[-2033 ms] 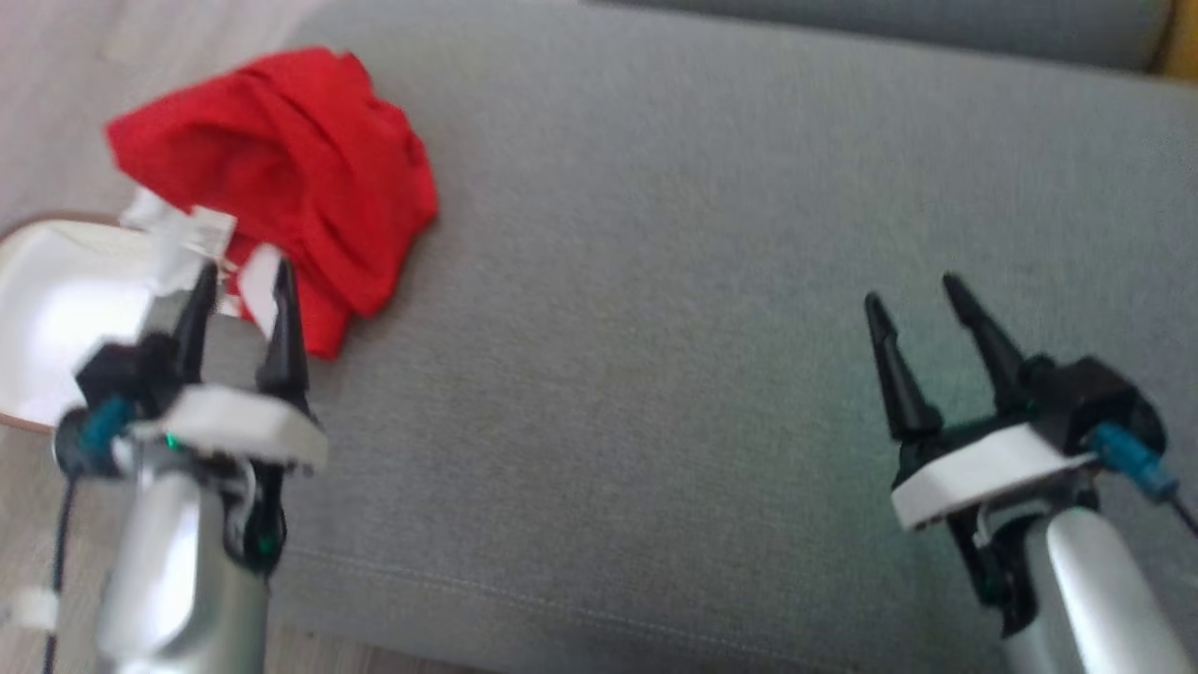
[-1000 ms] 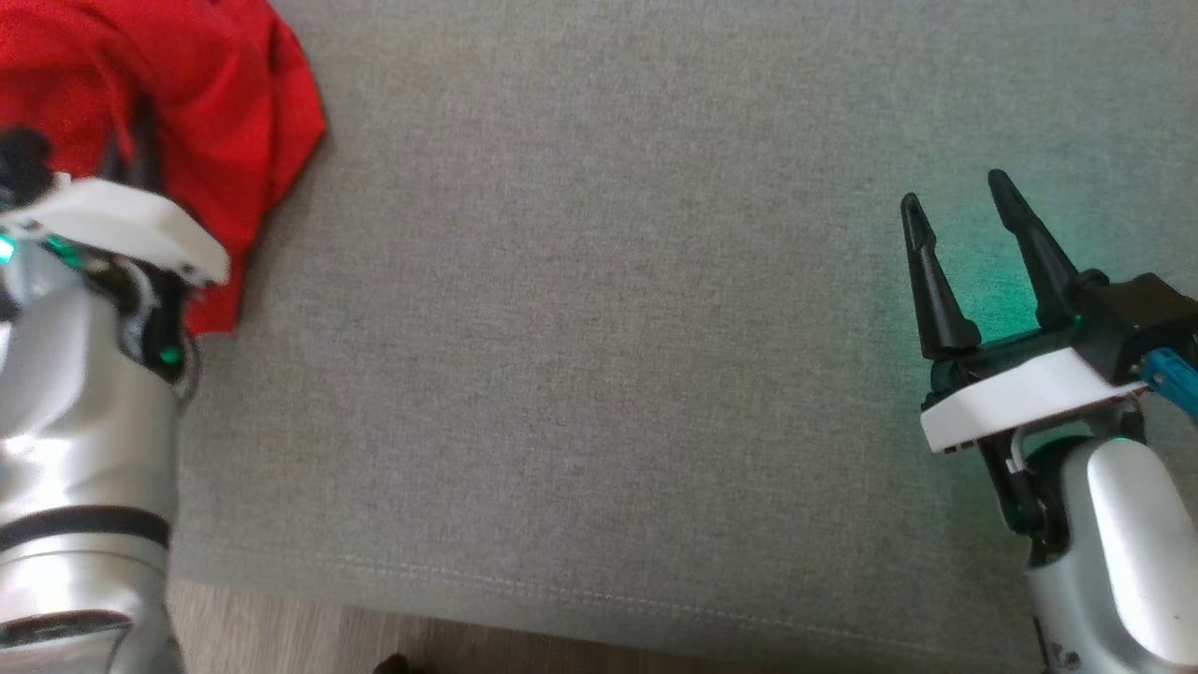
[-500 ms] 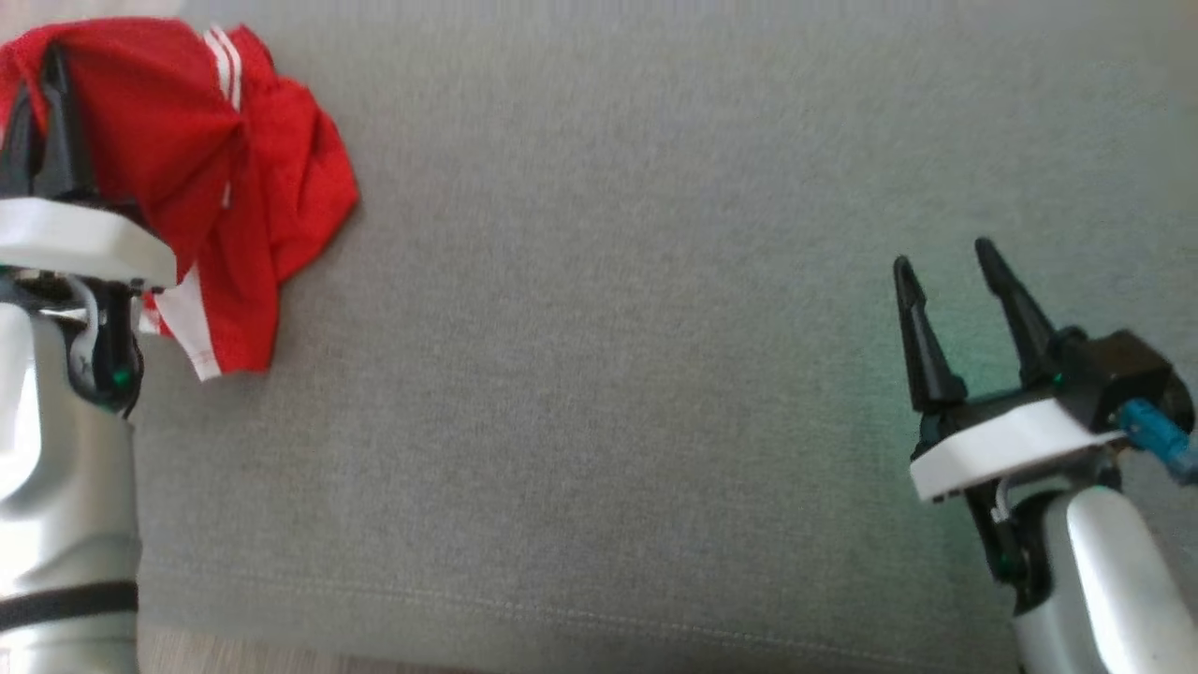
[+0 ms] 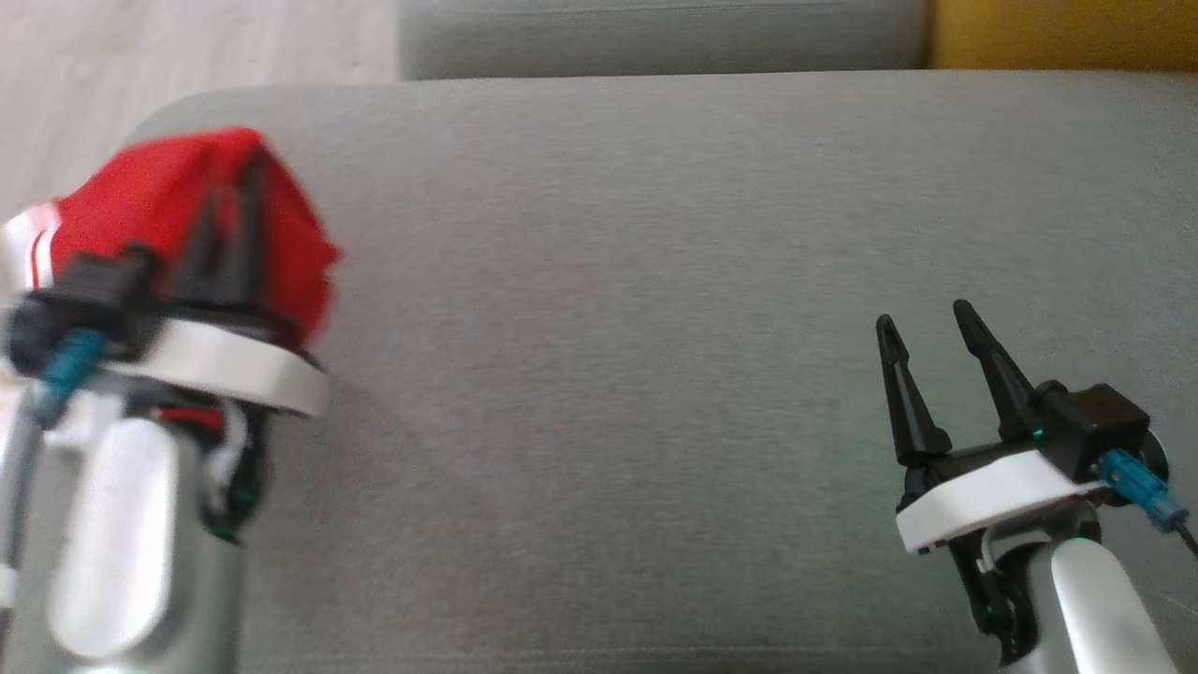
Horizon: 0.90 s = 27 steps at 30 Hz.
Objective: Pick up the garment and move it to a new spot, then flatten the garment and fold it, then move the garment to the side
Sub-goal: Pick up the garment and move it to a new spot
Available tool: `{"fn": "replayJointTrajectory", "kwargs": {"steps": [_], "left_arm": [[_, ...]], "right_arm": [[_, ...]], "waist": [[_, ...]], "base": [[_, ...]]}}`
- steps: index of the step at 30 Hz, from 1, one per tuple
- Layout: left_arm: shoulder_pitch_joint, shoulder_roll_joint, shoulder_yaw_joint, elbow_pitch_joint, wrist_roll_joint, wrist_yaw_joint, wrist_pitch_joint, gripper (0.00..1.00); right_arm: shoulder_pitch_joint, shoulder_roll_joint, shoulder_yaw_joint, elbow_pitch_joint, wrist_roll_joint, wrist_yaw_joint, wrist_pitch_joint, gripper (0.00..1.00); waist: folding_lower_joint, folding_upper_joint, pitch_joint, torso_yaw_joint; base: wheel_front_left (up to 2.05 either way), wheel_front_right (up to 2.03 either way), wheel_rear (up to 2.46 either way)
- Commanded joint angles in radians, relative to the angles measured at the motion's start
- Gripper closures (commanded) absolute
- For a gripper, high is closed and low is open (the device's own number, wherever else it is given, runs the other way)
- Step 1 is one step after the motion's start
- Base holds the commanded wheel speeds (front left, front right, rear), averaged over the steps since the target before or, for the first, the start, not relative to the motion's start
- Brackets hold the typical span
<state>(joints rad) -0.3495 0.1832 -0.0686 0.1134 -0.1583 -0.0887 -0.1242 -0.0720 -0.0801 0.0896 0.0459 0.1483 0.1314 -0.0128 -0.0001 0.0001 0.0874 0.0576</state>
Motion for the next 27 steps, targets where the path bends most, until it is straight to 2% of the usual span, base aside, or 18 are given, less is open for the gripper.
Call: {"fn": "replayJointTrajectory", "kwargs": {"steps": [1,5,10,20,26,27], "left_arm": [[-0.033,0.013,0.012,-0.051,0.004,-0.002,0.007,1.00],[-0.015,-0.037,-0.073,-0.078,-0.002,-0.013,0.030,1.00],[-0.047,-0.078,-0.168,-0.046,-0.014,-0.025,0.034,1.00],[-0.236,-0.129,-0.391,0.092,-0.048,-0.036,0.018,1.00],[-0.261,-0.132,-0.501,0.215,-0.078,-0.039,0.078,1.00],[-0.265,-0.132,-0.515,0.233,-0.083,-0.039,0.089,0.94]], "right_arm": [[-0.020,-0.002,0.021,-0.041,0.003,-0.001,0.002,0.00],[-0.025,0.002,0.024,-0.062,0.000,-0.001,0.004,0.00],[-0.046,0.009,0.033,-0.080,0.006,-0.001,-0.004,0.00],[-0.077,0.026,0.023,-0.089,0.031,-0.001,-0.054,0.00],[-0.091,0.029,0.025,-0.070,0.056,-0.001,-0.089,0.00],[-0.094,0.029,0.026,-0.066,0.061,-0.001,-0.095,0.00]], "waist": [[0.0001,-0.0001,-0.011,-0.053],[0.0001,-0.0001,0.010,-0.128],[0.0001,-0.0001,0.056,-0.236],[0.0001,-0.0001,0.225,-0.398],[0.0001,-0.0001,0.289,-0.416],[0.0001,-0.0001,0.296,-0.415]], "base": [[0.00,0.00,0.00],[0.00,0.00,0.00],[0.00,0.00,0.00],[0.00,0.00,0.00],[0.00,0.00,0.00],[0.00,0.00,0.00]]}}
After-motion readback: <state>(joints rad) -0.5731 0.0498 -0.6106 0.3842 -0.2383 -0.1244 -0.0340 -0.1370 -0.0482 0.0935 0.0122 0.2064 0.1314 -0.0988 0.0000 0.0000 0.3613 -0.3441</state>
